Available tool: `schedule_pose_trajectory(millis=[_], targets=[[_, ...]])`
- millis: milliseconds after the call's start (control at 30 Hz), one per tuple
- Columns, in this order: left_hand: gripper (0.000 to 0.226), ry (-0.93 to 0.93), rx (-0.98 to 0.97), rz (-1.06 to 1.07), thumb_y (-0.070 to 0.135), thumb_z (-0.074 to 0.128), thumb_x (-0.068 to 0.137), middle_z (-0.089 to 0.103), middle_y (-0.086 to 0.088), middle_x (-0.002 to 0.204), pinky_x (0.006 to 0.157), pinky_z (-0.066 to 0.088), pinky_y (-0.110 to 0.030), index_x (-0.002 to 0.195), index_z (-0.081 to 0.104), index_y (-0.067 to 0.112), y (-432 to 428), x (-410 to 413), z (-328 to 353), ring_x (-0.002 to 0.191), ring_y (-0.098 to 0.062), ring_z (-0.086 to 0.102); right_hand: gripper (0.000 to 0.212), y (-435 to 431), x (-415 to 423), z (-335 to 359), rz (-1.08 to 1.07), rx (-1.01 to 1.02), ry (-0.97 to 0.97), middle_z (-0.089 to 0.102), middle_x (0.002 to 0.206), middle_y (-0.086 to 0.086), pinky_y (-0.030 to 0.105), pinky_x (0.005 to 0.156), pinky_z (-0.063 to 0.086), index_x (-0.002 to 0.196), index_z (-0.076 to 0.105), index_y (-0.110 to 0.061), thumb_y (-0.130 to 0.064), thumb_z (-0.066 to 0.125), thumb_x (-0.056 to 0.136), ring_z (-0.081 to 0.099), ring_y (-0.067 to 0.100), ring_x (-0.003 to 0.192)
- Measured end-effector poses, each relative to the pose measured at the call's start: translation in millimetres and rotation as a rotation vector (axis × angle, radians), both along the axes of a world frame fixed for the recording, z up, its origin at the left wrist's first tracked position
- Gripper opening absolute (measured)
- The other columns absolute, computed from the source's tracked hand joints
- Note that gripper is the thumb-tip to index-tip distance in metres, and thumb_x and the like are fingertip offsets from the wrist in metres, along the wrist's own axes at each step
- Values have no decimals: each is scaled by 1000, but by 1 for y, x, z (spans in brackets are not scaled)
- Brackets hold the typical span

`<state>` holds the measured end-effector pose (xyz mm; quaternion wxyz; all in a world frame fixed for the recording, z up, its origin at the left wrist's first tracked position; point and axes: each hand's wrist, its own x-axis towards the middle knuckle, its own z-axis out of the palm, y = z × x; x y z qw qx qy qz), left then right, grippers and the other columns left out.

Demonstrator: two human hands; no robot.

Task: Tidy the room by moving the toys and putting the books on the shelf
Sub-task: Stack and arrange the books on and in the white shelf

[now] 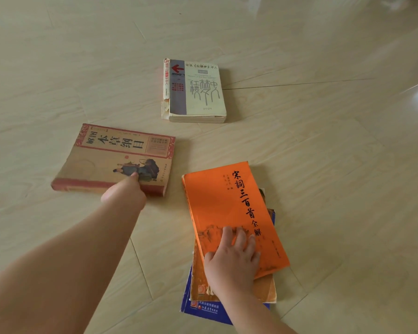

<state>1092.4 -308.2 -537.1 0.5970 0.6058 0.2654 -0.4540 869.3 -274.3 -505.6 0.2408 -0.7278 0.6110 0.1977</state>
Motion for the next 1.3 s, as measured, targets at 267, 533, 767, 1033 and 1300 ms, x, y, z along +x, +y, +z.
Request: schedule_pose_trajectory(millis=[267, 533, 767, 1033, 1300], targets=[[24, -113, -81, -7, 18, 63, 88, 68, -2, 88, 53, 57, -29, 108, 51, 13, 58, -6, 45, 72, -16, 68, 52, -9, -16, 1, -23, 5, -149, 17, 153, 2, 48, 118, 14, 143, 25, -28, -46, 36, 95, 8, 30, 144], [19, -42, -361, -338, 17, 44, 96, 72, -4, 66, 41, 52, -22, 101, 59, 7, 68, -64, 105, 50, -12, 68, 68, -51, -47, 53, -1133, 588, -1145, 58, 121, 15, 55, 92, 42, 120, 54, -16, -67, 21, 90, 54, 34, 109], [41, -284, 59, -862, 13, 58, 90, 62, -14, 112, 70, 55, -38, 127, 42, 5, 48, -133, 60, 90, -26, 63, 36, -48, -92, 47, -1045, 596, -942, 60, 110, 14, 37, 74, 54, 118, 54, -15, -39, 53, 91, 59, 30, 101], [39, -912, 602, -1370, 33, 53, 91, 56, -6, 122, 95, 47, -43, 126, 43, 17, 43, -139, 36, 111, -24, 54, 39, -37, -101, 27, -584, 79, -457, 55, 126, 4, 34, 90, 50, 131, 45, -17, -10, 46, 93, 55, 23, 112], [38, -996, 387, -1497, 25, 49, 95, 55, -8, 128, 80, 43, -26, 131, 49, 11, -16, -121, 115, 104, -21, 55, 36, -75, -73, 61, -220, 32, -317, 47, 125, 5, 39, 95, 48, 128, 45, -19, -23, 46, 92, 47, 24, 114]])
